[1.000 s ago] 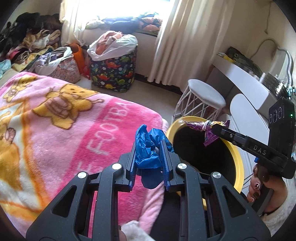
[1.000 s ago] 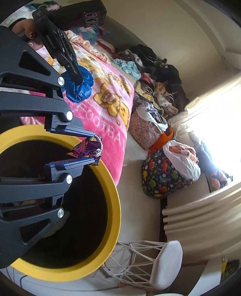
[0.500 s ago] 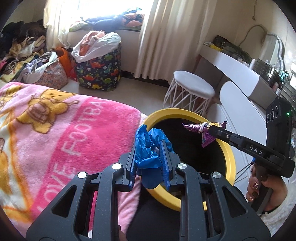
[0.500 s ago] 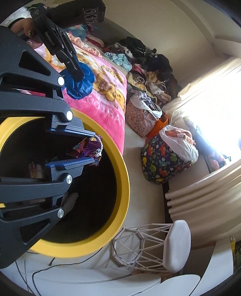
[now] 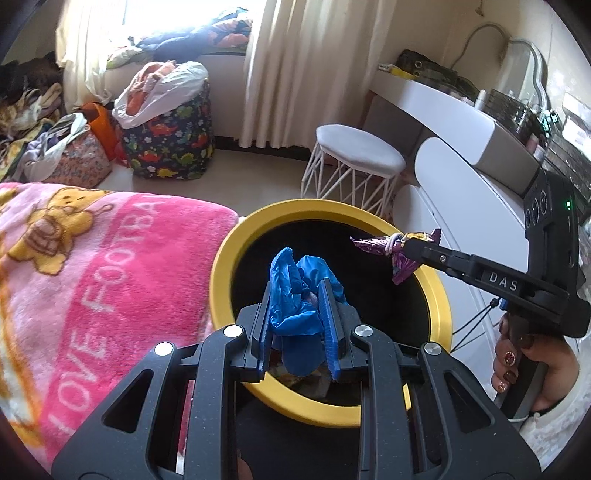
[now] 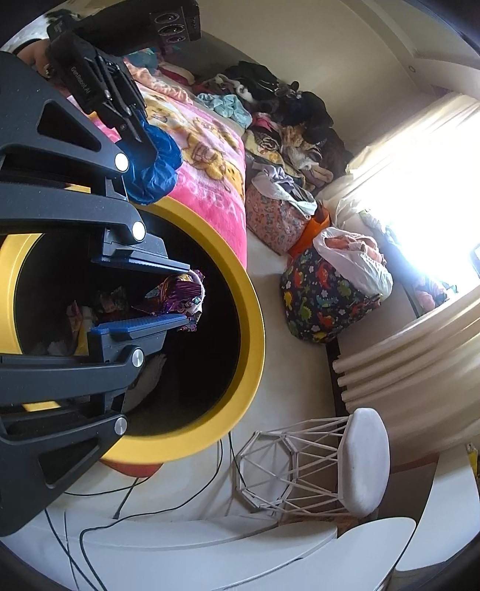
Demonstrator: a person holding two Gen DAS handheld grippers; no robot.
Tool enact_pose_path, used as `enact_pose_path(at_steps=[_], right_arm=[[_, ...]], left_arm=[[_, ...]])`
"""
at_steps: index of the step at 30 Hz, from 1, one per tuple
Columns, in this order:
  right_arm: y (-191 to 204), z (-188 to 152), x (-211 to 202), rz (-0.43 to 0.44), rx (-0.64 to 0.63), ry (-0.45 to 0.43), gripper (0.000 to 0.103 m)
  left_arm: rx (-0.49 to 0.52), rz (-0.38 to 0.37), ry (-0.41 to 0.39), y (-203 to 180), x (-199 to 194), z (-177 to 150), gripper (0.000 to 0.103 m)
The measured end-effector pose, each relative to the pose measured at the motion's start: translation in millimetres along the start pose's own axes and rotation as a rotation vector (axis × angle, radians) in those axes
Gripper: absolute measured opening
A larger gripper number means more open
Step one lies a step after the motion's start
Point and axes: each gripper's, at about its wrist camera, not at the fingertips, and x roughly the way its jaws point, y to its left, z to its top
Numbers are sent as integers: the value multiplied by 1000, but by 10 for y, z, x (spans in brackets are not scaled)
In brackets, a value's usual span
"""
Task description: Collect trash
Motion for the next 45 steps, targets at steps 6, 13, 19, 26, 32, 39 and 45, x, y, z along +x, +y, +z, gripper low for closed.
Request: enact_pose_path(at_steps=[6, 13, 19, 26, 32, 39, 45], right_arm=[[-74, -33, -53, -5, 17, -4, 22], [-112, -55, -74, -1, 29, 1, 23], [-151, -78, -95, -14, 48, 7, 32], [-157, -112, -169, -24, 57, 0, 46], [-83, -133, -245, -48, 24, -27, 67], [74, -171, -355, -93, -44, -107, 88], [319, -252, -429, -102, -115, -185, 96]], left_arm=[[28, -17, 22, -124, 73, -18, 17], [52, -36, 52, -224, 172, -60, 17], [64, -43, 68, -262, 223, -66, 17], [56, -32, 67, -249, 231, -60, 47], [23, -1, 42, -160, 163, -57, 82], [-25, 77, -13, 46, -34, -62, 92], [-82, 129, -78, 249, -286, -75, 92]])
